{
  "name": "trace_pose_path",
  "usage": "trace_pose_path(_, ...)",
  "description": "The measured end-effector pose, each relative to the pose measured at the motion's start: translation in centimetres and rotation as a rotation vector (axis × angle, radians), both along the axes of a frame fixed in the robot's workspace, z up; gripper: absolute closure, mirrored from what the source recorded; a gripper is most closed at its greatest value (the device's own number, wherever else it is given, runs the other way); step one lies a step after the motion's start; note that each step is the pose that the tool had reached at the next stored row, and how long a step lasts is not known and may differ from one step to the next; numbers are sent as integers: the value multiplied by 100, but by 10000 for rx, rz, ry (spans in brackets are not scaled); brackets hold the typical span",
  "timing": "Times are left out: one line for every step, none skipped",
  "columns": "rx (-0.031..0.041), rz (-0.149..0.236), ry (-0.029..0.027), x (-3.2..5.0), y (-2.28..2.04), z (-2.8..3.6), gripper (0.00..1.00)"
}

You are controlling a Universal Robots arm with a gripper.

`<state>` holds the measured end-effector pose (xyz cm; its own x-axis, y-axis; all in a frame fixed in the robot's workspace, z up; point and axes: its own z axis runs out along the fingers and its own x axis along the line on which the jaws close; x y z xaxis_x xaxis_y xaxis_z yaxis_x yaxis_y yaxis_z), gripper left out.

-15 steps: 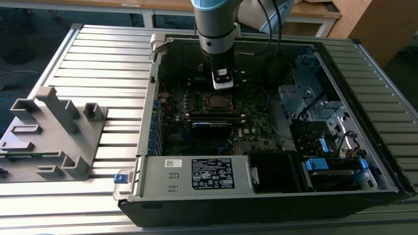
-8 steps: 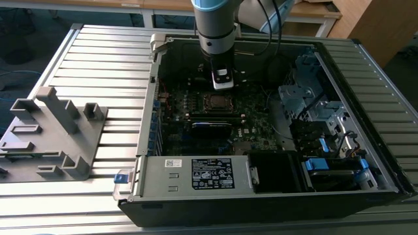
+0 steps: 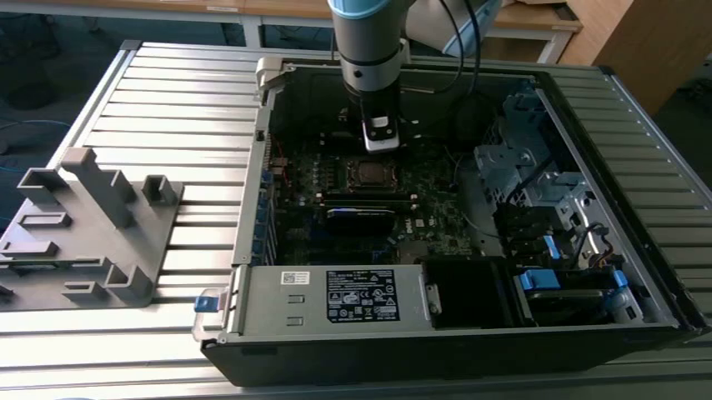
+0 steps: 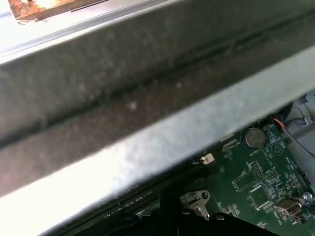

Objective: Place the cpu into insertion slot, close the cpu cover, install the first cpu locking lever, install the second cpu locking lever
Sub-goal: 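Install the first cpu locking lever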

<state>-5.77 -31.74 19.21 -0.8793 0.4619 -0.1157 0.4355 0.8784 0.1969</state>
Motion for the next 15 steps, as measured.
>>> trace_pose_path(2,1,-2,1,3,-1,89)
trace_pose_path(2,0,-2,2,4,-1,89)
trace_pose_path(2,0,0,2,5,-1,89)
trace_pose_path(0,-2,3,4,6,0,89)
trace_pose_path(-1,-2,4,5,6,0,89)
trace_pose_path(-2,-2,5,7,7,0,89)
trace_pose_path(-2,-2,6,10,8,1,89)
trace_pose_path(-2,-1,5,14,9,0,89)
trace_pose_path(0,-1,4,20,10,0,89)
trace_pose_path(0,-1,3,28,10,0,89)
trace_pose_path(-1,-1,5,35,10,0,89)
trace_pose_path(-2,-1,5,41,10,0,89)
trace_pose_path(-1,-2,4,49,11,0,89)
trace_pose_path(-1,-1,3,57,12,0,89)
trace_pose_path(-2,0,3,62,13,0,89)
